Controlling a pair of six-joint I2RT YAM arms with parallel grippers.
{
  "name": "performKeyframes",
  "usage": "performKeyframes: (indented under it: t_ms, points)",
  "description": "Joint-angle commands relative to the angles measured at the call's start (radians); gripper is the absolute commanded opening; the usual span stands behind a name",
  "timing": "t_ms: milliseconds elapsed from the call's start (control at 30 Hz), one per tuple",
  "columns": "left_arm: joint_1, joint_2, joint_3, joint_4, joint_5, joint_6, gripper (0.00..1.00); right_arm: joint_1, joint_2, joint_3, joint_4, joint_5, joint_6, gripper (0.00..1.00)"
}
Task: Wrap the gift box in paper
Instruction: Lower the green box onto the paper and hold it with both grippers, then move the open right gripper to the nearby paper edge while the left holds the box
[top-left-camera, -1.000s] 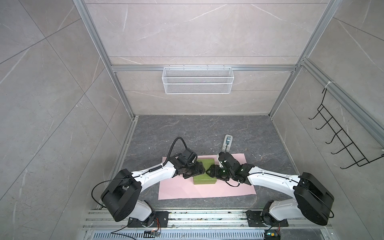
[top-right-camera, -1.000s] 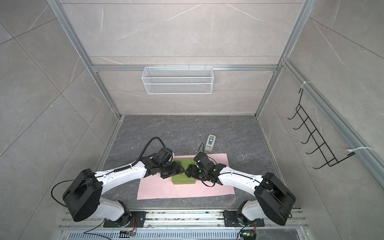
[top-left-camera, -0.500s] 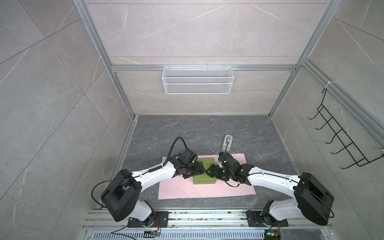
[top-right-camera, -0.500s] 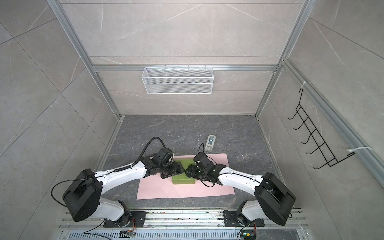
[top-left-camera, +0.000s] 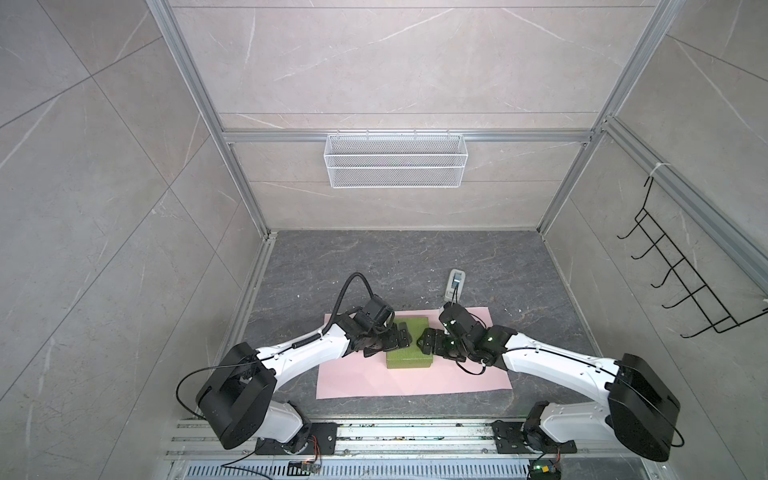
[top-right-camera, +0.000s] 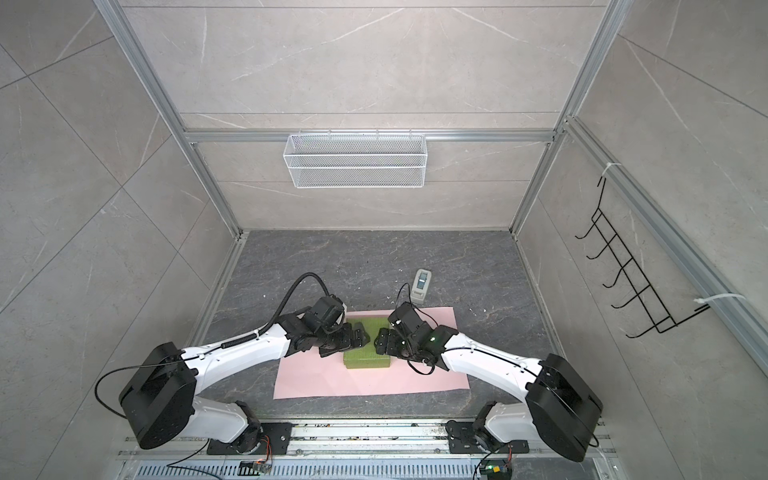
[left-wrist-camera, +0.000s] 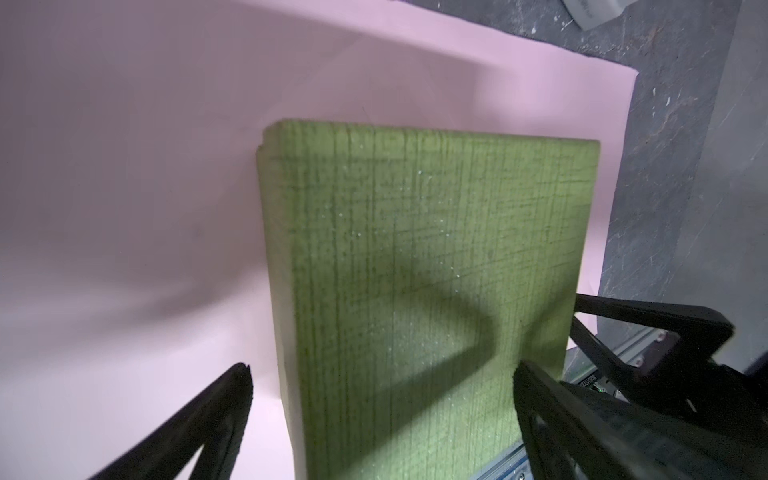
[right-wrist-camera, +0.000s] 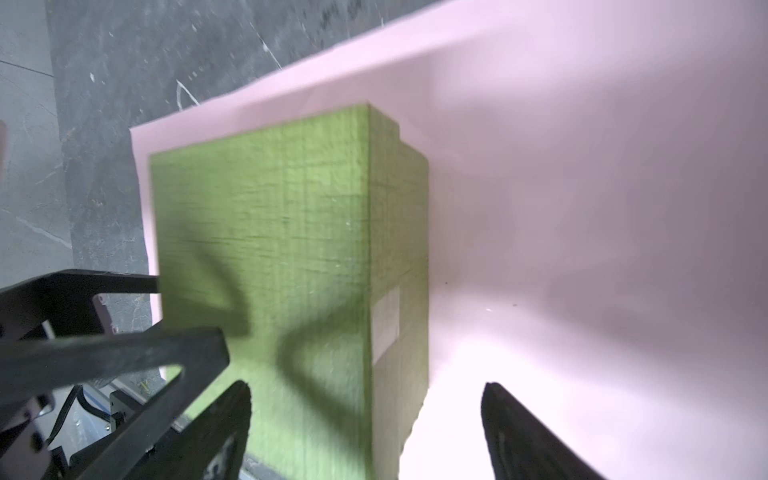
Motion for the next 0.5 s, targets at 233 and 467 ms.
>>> performKeyframes:
  t_ms: [233,467]
  points:
    - [0.015,-0.151,0.028,0.008,-0.091,0.090,0.99,-0.365,-0.143,0.010,-0.337,0.006,-0.273,0.95]
    - [0.061,-0.164,0.030,0.016,-0.059,0.119,0.99,-0.611,-0.146,-0.104,-0.403,-0.084,-0.243,0.95]
